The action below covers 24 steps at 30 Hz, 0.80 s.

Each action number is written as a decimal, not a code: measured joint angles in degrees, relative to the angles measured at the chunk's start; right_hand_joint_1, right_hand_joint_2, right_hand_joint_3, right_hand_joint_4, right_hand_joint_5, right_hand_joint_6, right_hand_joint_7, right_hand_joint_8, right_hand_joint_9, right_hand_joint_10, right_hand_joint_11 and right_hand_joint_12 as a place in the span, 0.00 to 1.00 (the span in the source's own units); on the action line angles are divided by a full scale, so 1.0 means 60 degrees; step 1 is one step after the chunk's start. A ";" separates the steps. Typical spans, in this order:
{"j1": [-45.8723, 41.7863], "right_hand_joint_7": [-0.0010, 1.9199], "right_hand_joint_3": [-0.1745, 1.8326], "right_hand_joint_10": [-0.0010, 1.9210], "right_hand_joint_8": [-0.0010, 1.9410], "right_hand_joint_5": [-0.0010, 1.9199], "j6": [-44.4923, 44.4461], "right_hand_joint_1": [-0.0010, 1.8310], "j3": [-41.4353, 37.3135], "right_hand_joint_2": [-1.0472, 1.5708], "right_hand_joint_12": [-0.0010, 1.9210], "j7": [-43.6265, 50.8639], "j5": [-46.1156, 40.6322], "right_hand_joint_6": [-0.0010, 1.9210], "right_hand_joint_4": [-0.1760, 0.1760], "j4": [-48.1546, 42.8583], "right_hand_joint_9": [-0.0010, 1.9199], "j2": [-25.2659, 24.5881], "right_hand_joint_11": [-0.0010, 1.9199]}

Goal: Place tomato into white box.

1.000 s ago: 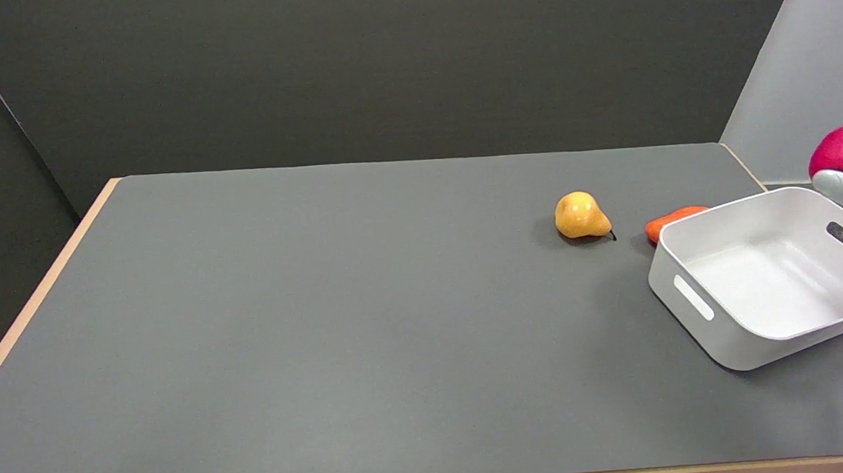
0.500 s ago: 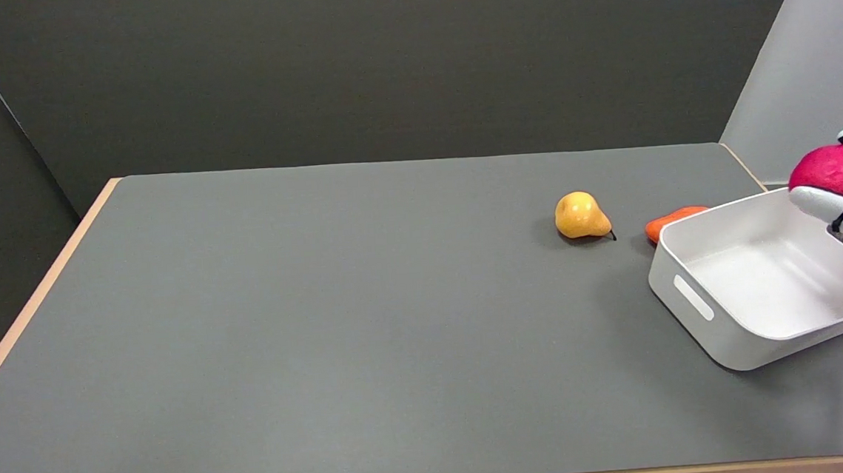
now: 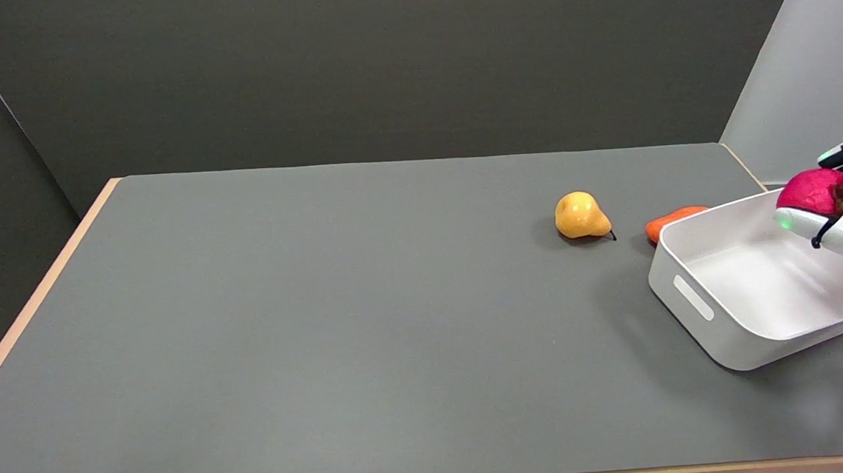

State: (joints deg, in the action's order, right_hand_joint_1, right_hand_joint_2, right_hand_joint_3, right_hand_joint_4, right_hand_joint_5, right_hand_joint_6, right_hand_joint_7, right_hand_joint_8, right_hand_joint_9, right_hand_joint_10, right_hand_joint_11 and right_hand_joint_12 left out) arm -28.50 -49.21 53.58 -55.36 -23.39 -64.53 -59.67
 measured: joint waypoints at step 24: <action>-0.0313 0.00 0.45 0.00 0.00 0.07 -0.1076 0.18 0.0591 0.61 0.04 0.0487 -0.0935 0.16 0.69 0.0162 0.00 -0.0203 0.00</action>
State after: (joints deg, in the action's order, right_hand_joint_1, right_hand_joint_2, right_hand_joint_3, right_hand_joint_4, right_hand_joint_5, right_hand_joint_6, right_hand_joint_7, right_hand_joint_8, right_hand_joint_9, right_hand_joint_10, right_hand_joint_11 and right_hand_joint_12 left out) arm -30.37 -55.67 57.12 -52.44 -29.00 -63.56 -60.89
